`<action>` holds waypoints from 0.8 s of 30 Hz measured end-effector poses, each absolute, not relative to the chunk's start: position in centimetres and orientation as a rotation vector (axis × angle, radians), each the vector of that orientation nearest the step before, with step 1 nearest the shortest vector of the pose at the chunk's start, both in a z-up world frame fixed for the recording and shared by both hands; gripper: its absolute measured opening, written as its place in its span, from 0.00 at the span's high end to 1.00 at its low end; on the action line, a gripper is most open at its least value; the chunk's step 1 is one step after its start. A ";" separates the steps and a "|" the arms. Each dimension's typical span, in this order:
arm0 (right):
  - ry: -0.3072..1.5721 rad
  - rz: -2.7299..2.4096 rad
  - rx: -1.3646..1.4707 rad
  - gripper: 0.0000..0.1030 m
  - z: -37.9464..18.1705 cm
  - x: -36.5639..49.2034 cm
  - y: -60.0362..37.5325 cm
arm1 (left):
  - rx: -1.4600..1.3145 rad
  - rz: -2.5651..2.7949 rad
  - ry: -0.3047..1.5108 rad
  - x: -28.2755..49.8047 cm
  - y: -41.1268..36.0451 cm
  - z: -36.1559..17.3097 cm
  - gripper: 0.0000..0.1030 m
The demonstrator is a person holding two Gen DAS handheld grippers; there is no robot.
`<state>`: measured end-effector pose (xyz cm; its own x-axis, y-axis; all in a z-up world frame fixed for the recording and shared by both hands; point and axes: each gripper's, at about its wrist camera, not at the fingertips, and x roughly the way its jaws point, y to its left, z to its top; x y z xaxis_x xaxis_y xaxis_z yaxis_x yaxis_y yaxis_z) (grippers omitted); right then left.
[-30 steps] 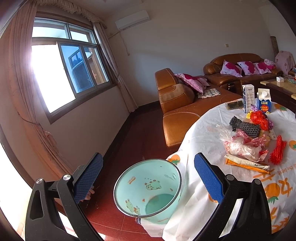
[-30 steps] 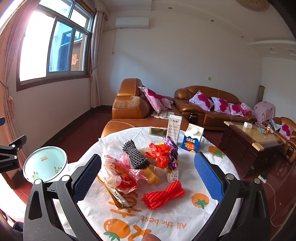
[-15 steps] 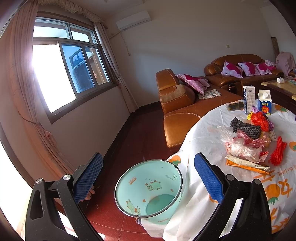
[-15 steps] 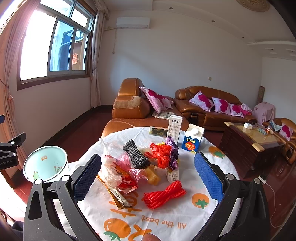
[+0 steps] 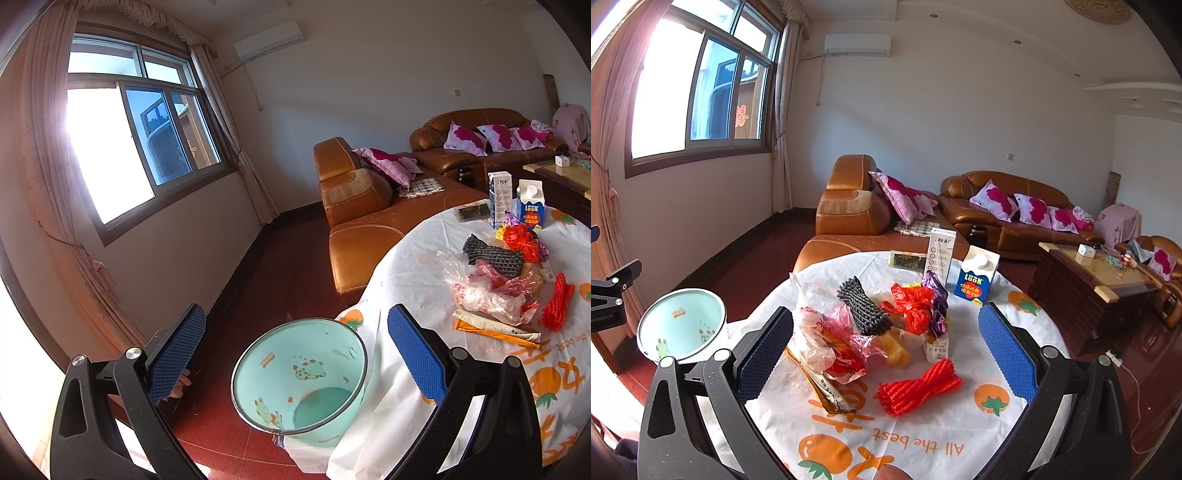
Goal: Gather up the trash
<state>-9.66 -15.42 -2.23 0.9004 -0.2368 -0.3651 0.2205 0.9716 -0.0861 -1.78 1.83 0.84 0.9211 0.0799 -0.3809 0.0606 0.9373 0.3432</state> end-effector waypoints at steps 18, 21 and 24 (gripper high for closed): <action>0.384 -0.235 -0.044 0.04 -2.3 -9.7 -15.3 | 0.355 0.012 0.403 -1.8 2.0 0.9 0.06; 0.382 -0.230 -0.053 0.04 -2.5 -9.6 -15.1 | 0.360 0.012 0.401 -1.7 2.0 0.9 0.06; 0.384 -0.227 -0.057 0.04 -2.7 -9.6 -14.9 | 0.357 0.012 0.400 -1.8 2.0 1.0 0.06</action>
